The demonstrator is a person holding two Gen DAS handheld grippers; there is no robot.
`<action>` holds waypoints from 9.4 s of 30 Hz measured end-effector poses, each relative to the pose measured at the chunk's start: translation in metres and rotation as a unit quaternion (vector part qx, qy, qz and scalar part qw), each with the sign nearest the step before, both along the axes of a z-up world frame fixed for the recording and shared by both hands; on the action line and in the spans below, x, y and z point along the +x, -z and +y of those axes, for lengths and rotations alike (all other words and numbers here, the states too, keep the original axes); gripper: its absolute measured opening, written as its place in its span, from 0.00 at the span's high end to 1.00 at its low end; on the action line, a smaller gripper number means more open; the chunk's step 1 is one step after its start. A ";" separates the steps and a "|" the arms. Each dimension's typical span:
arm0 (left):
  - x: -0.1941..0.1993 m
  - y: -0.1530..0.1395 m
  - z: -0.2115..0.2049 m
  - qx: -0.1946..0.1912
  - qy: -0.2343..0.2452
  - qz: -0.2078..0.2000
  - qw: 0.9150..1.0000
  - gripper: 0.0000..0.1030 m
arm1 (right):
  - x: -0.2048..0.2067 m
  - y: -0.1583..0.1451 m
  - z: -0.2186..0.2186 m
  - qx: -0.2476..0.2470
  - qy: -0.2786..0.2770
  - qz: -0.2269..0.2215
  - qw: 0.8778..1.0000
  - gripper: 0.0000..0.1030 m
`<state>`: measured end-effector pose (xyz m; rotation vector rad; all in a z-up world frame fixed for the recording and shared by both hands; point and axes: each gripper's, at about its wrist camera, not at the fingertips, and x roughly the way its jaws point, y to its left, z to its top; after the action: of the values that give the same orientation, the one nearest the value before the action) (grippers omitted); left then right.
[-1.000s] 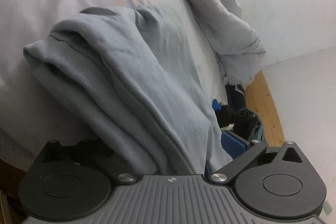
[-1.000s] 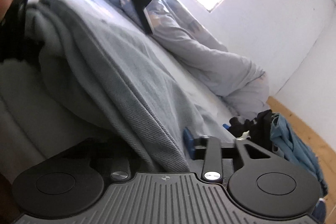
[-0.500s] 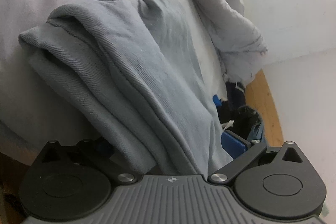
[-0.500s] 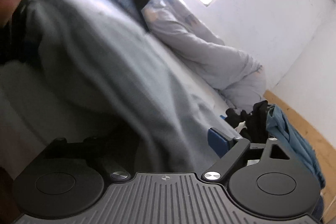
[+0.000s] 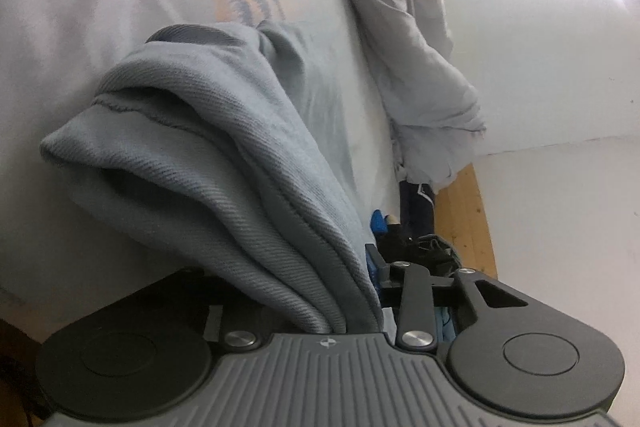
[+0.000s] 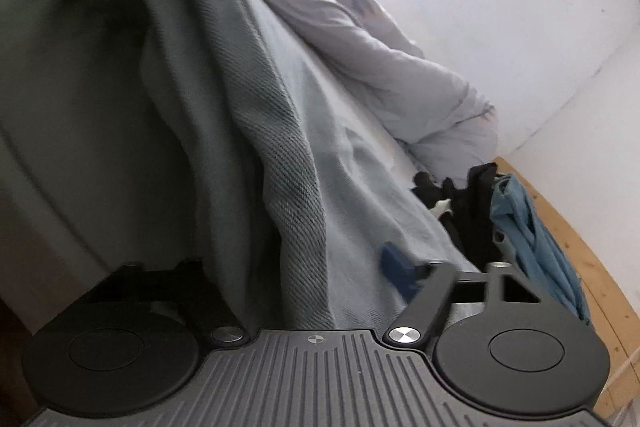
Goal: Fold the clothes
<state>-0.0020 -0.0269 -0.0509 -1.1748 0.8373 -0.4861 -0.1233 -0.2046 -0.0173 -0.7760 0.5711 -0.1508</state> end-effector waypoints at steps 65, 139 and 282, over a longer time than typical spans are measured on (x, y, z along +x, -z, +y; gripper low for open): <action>0.144 -0.140 -0.017 0.271 -0.037 -0.136 0.952 0.11 | 0.292 -0.093 -0.086 0.316 -0.139 0.257 0.903 0.59; 0.266 -0.046 0.097 0.159 -0.047 -0.048 0.985 0.72 | 0.423 -0.068 -0.073 0.554 0.253 0.011 0.793 0.97; -0.068 -0.064 -0.114 0.443 0.250 -0.235 0.829 0.55 | 0.101 -0.060 -0.175 0.495 -0.079 -0.034 0.864 0.00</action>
<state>-0.0695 -0.1409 0.0133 0.0543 0.7846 -0.6707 -0.0224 -0.3793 0.0428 0.1951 0.4328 0.2632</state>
